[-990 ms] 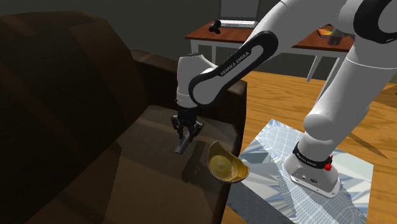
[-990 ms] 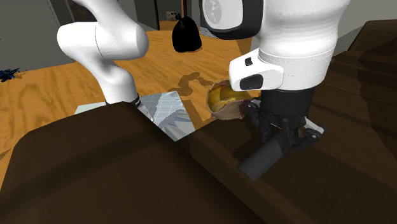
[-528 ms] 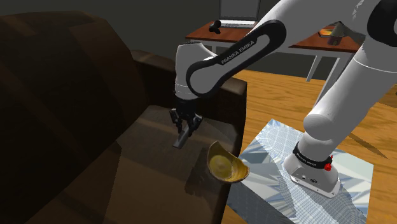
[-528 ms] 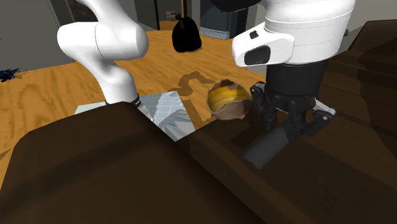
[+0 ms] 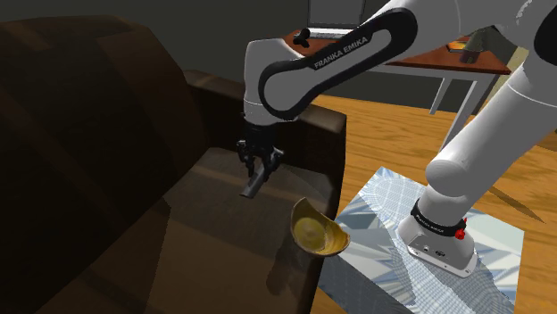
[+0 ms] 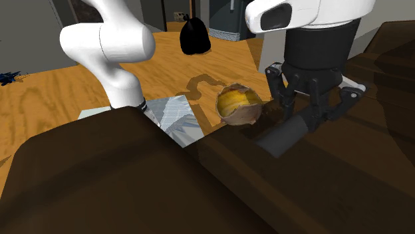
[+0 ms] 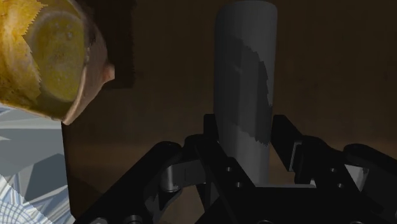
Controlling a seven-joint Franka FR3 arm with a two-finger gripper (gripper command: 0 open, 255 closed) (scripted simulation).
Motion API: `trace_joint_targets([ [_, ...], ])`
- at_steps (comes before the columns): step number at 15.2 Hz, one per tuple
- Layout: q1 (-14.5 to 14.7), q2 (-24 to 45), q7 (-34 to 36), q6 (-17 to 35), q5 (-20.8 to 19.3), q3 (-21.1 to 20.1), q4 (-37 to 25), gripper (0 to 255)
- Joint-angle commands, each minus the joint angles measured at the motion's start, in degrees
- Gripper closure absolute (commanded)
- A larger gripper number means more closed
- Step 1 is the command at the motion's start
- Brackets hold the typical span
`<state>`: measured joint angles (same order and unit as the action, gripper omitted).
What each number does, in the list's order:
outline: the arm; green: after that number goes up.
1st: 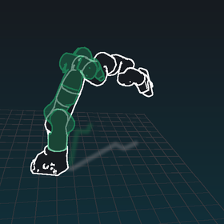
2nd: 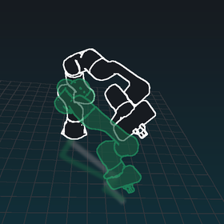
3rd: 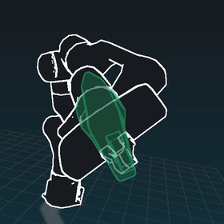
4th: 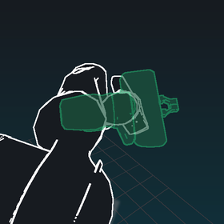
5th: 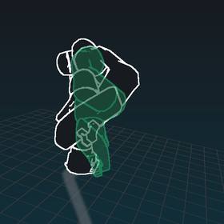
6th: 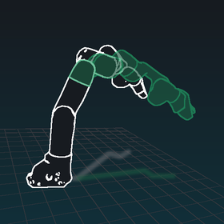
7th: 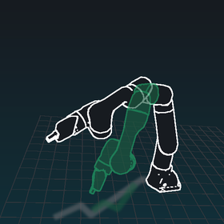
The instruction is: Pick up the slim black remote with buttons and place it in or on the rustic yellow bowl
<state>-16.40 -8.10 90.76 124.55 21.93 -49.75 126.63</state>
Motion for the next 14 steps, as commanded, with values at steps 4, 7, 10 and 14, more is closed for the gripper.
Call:
trace_joint_targets([
  [4, 0.1, -2.0, 0.0, -4.2, 0.8, 0.9, -2.6, 255],
  [7, 0.1, -3.0, 0.0, -6.7, 1.0, 1.5, -4.2, 255],
  [10, 0.0, -3.9, 0.2, -9.1, 1.2, 2.1, -5.9, 255],
  [14, 4.1, -13.8, -1.9, -10.3, 8.3, 4.3, 1.6, 255],
])
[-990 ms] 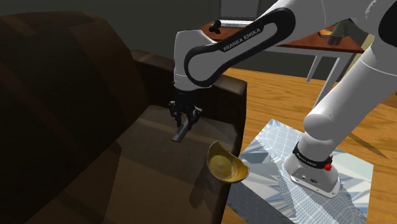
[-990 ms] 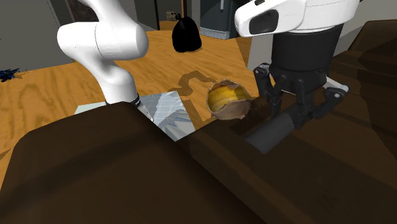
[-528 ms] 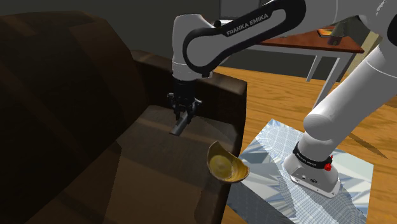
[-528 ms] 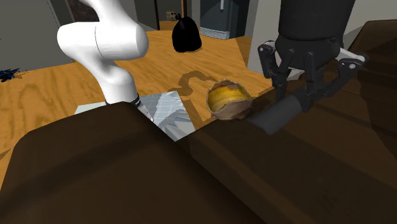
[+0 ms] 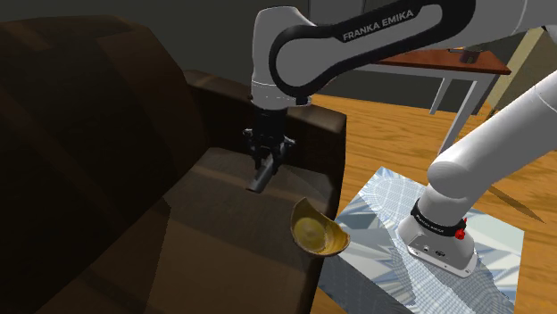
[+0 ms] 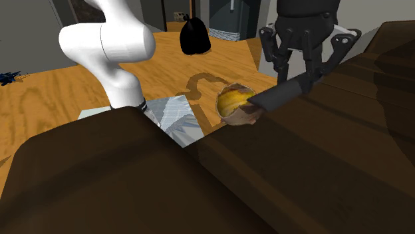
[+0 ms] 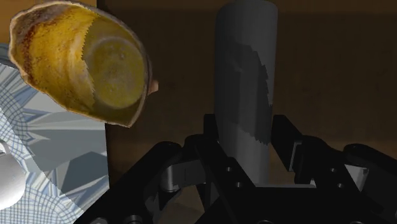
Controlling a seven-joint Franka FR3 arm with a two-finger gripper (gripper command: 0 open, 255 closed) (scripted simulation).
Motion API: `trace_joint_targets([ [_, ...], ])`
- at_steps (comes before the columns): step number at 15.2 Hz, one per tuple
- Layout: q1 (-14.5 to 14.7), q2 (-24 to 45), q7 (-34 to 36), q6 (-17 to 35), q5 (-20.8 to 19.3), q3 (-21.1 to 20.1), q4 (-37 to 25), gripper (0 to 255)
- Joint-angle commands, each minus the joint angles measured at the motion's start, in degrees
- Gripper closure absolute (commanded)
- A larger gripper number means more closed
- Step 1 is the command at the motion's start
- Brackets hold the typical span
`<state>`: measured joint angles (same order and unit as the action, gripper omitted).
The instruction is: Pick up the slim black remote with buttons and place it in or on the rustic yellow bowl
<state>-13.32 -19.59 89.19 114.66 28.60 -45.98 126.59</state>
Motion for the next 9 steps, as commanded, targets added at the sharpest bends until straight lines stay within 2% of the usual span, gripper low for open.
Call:
trace_joint_targets([
  [1, 2.3, -4.7, -0.6, -0.8, 3.1, 1.1, 3.4, 255],
  [9, 13.1, -21.8, 1.4, -5.1, 11.9, 4.1, 15.3, 255],
])
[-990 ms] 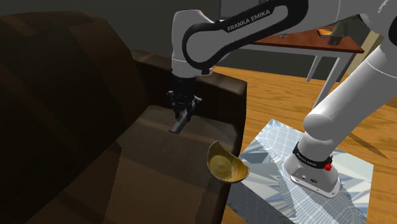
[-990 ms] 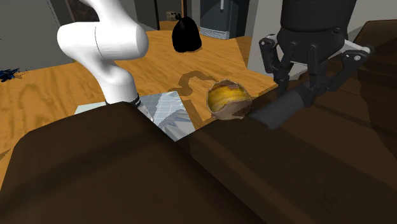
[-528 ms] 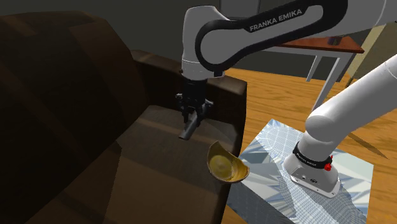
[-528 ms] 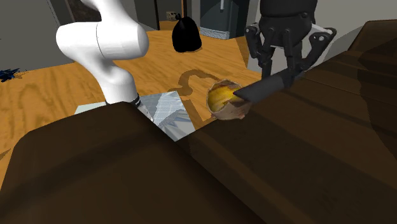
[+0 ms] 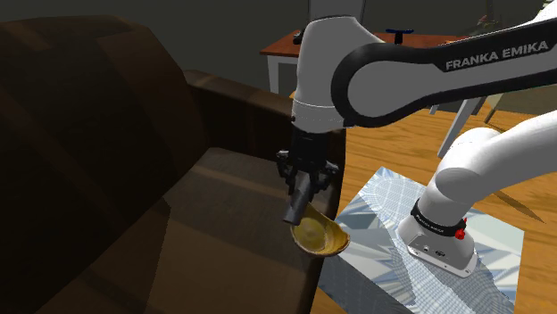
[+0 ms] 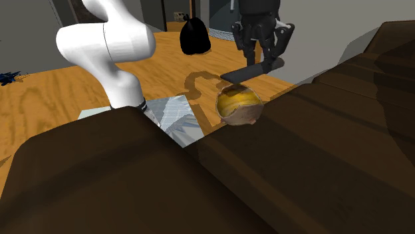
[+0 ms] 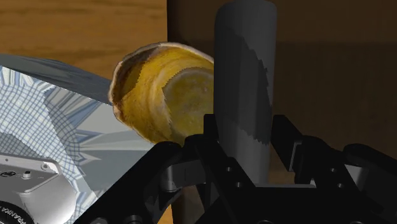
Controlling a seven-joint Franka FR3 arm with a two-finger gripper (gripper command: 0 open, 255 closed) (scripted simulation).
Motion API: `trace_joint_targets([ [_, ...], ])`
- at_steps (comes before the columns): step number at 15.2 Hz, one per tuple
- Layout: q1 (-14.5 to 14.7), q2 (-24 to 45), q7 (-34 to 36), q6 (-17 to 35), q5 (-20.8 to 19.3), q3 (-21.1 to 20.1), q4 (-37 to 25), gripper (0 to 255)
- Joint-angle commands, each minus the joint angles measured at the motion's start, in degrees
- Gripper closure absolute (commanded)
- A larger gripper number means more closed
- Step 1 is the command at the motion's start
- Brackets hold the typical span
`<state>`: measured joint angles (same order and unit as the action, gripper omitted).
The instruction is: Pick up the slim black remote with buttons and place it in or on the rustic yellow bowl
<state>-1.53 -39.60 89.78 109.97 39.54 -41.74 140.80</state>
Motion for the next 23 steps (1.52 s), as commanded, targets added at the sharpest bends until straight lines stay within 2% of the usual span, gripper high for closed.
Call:
trace_joint_targets([
  [1, 2.8, -3.8, 1.5, -1.1, 1.9, 0.1, 2.3, 255],
  [12, 2.9, -0.9, -0.8, 7.6, 5.6, -4.6, 8.0, 255],
  [20, 2.9, -0.9, -0.8, 7.6, 5.6, -4.6, 8.0, 255],
  [21, 2.9, -0.9, -0.8, 7.6, 5.6, -4.6, 8.0, 0],
  [23, 2.9, -0.9, -0.8, 7.6, 5.6, -4.6, 8.0, 0],
])
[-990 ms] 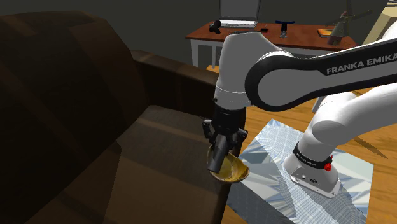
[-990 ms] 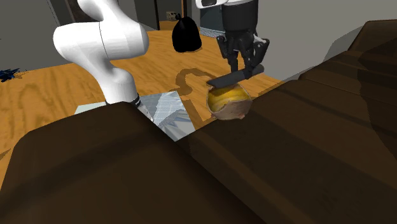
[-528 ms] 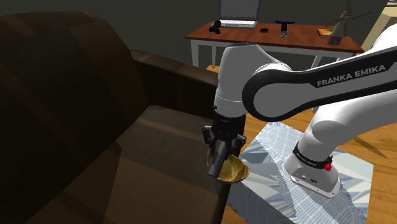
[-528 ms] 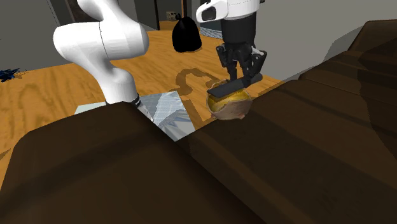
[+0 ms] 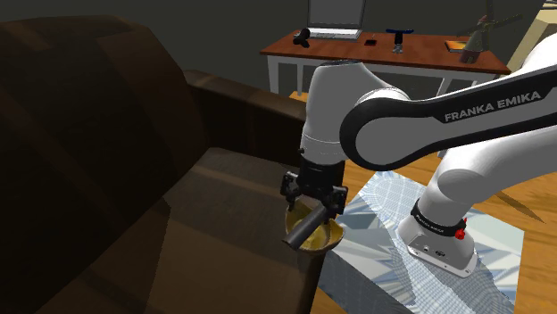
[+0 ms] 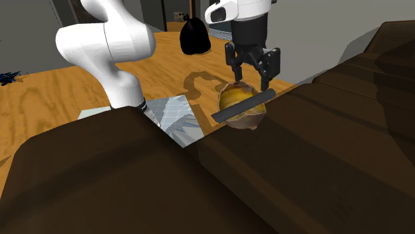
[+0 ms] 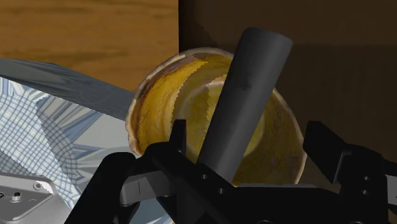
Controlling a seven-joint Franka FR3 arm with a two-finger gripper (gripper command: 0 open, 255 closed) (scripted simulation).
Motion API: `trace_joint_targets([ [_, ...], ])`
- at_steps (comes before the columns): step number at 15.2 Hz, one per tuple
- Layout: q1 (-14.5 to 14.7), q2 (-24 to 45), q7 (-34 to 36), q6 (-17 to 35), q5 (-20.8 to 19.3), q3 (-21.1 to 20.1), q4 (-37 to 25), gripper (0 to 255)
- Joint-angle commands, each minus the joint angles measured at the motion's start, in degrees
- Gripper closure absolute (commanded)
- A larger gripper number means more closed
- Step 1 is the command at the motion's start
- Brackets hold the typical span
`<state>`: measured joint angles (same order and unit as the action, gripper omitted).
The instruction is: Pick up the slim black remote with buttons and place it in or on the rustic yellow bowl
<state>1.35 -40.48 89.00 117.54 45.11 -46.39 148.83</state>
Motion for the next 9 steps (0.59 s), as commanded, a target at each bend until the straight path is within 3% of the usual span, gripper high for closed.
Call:
trace_joint_targets([
  [1, 0.0, 0.0, 0.0, 0.0, 0.0, 0.0, 0.0, 0],
  [3, 0.0, 0.0, 0.0, 0.0, 0.0, 0.0, 0.0, 0],
  [7, 0.1, -3.5, 0.8, -8.0, -3.6, 5.5, -3.8, 0],
  [9, 0.1, -3.5, 0.8, -8.0, -3.6, 5.5, -3.7, 0],
])
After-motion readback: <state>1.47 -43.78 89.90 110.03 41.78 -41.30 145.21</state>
